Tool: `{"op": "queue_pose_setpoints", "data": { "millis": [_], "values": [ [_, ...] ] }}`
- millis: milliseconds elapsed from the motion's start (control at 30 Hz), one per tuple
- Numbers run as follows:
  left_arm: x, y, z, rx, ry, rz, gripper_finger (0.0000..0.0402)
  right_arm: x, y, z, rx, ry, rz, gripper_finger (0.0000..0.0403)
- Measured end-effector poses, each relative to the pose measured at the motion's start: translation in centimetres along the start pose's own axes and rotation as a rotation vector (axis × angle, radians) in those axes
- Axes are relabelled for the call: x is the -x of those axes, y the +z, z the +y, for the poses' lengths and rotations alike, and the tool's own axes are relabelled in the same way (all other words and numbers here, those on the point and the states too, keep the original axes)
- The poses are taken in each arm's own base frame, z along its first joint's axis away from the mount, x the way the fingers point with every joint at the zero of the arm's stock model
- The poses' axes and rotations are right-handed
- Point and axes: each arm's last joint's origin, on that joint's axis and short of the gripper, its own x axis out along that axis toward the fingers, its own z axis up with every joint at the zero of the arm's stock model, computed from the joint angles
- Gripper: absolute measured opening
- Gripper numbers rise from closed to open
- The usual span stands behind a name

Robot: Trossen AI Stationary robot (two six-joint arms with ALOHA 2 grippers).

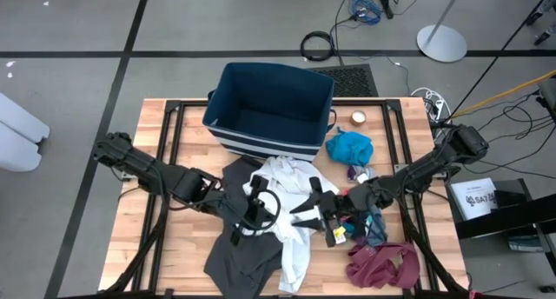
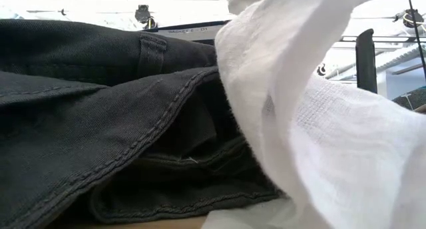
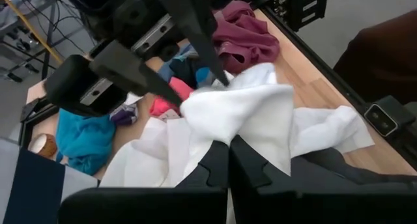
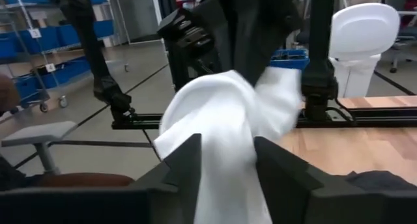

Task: Sort clothes
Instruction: Move the white sock to the right of the table

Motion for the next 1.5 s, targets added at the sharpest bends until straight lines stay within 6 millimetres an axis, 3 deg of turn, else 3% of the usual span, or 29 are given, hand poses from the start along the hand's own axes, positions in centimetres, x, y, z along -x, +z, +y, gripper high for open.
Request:
{"op": "queue_pose_setpoints", "data": {
  "millis": [300, 433, 733, 1033, 1200, 1500],
  "values": [
    [-0.1, -0.1, 0.4, 0.015, 0.011, 0.001, 0.0013, 0.0, 0.0, 0.0, 0.037, 0.003, 0.004, 0.0009],
    [-0.1, -0.1, 0.3, 0.013, 0.008, 0.004, 0.0044, 0.0, 0.0, 0.0, 0.042, -0.002, -0.001, 0.0003],
    [0.1, -0.7, -0.4, 0.057, 0.023, 0.077, 0.0155, 0.6, 0.3, -0.1, 0.052, -0.04, 0.029, 0.0001],
    [1.3, -3.7, -1.3, 0.295, 0.043, 0.407, 0.0178, 5.8, 2.8, 0.7, 0.041, -0.177, 0.116, 0.0],
    [2.6, -5.2, -2.8, 0.349, 0.064, 0.596, 0.0178, 9.9, 3.7, 1.0, -0.094, -0.181, 0.194, 0.0],
    [3.9, -4.8, -5.8, 0.254, 0.146, 0.545, 0.0178, 16.1, 1.7, -0.4, -0.515, -0.369, 0.509, 0.0]
  ]
}}
